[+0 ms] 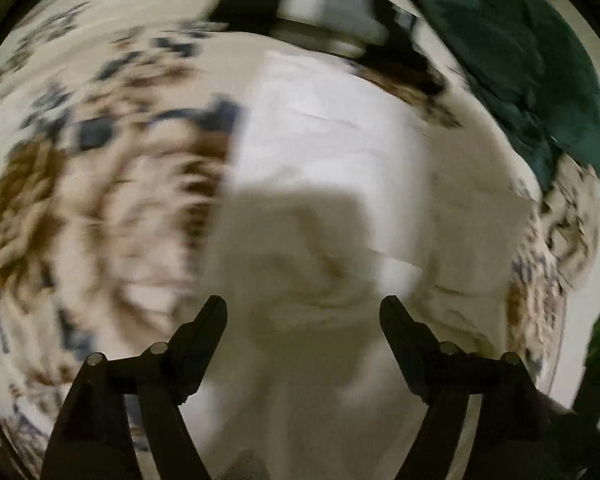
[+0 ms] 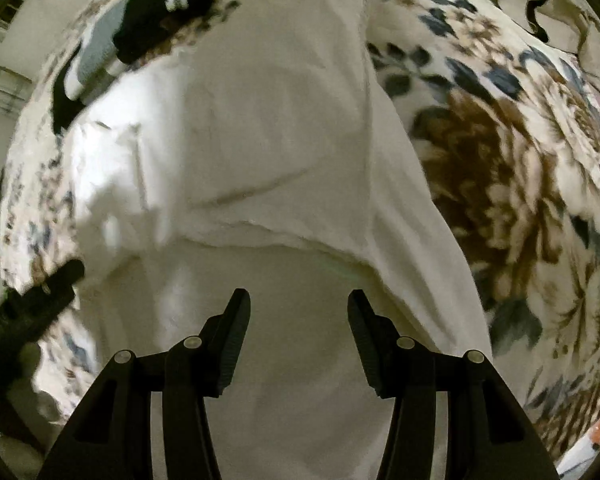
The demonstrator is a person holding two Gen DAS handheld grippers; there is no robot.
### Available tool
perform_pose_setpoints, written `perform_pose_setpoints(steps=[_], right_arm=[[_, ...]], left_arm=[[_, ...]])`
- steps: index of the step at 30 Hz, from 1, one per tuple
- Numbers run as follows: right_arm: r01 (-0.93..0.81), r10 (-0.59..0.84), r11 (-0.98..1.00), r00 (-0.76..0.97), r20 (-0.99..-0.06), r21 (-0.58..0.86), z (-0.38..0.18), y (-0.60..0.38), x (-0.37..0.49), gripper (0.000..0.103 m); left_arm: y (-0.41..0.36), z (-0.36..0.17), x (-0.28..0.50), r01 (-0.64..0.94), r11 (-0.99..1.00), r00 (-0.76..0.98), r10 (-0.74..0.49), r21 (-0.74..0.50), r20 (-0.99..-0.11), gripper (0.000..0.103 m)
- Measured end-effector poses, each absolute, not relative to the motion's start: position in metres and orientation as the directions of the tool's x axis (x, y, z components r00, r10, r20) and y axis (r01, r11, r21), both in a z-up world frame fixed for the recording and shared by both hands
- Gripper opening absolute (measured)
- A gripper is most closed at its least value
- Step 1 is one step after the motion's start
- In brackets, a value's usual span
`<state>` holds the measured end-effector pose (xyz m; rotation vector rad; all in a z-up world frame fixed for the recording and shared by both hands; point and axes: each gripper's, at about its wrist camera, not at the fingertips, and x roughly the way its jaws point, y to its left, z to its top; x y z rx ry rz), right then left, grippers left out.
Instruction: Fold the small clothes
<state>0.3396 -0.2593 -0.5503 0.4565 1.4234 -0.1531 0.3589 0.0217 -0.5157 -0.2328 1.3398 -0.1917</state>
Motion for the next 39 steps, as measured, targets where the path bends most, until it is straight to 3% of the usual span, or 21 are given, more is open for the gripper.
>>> perform_pose_setpoints(steps=[8,12,16,19,22,24,27,30,34,36,38,39], right_arm=[[0.242,0.320,0.893,0.250,-0.914,0.379,-0.510,-0.235,0.402,0.054],[0.123,0.350,0.913,0.254,-0.902,0.390,-0.507,-0.182,0.447,0.057],[0.035,0.297,0.952,0.143,-0.944,0.304,-0.537,-0.139,0.482,0.057],[0.054,0.074,0.995,0.096,-0.993,0.080,-0.547,-0.156,0.489,0.056],[0.184,-0.103,0.979,0.072,-0.992,-0.088,-0.534,-0.223,0.474,0.056],[0.264,-0.092,0.962,0.073,-0.993,-0.070,-0.520,-0.260,0.459,0.056],[0.323,0.044,0.943,0.122,-0.992,0.081,-0.497,-0.284,0.437,0.057],[0.236,0.171,0.949,0.171,-0.970,0.209,-0.488,-0.257,0.436,0.057],[0.062,0.252,0.964,0.110,-0.961,0.260,-0.514,-0.199,0.450,0.057],[0.037,0.209,0.977,0.054,-0.976,0.211,-0.531,-0.178,0.462,0.053],[0.029,0.092,0.995,0.069,-0.993,0.095,-0.531,-0.185,0.460,0.040],[0.050,0.038,0.998,0.074,-0.997,0.042,-0.528,-0.197,0.455,0.039]], left_arm=[[0.075,-0.515,0.382,-0.165,0.986,0.306,0.020,-0.033,-0.952,0.078],[0.086,-0.514,0.377,-0.207,0.978,0.308,0.078,0.013,-0.948,0.077],[0.077,-0.527,0.380,-0.215,0.977,0.275,0.075,0.014,-0.958,0.077],[0.075,-0.530,0.377,-0.205,0.979,0.275,0.068,0.010,-0.959,0.077],[0.071,-0.531,0.375,-0.193,0.981,0.276,0.049,-0.005,-0.960,0.077],[0.068,-0.532,0.374,-0.189,0.982,0.269,0.032,-0.020,-0.963,0.077],[0.064,-0.534,0.373,-0.186,0.982,0.262,0.033,-0.017,-0.964,0.078],[0.063,-0.532,0.377,-0.197,0.980,0.264,0.066,0.013,-0.962,0.077],[0.066,-0.527,0.384,-0.205,0.978,0.275,0.097,0.041,-0.957,0.077],[0.066,-0.528,0.386,-0.193,0.980,0.274,0.101,0.048,-0.956,0.077],[0.067,-0.528,0.390,-0.180,0.982,0.274,0.102,0.053,-0.956,0.077],[0.066,-0.530,0.390,-0.171,0.984,0.274,0.100,0.054,-0.957,0.077]])
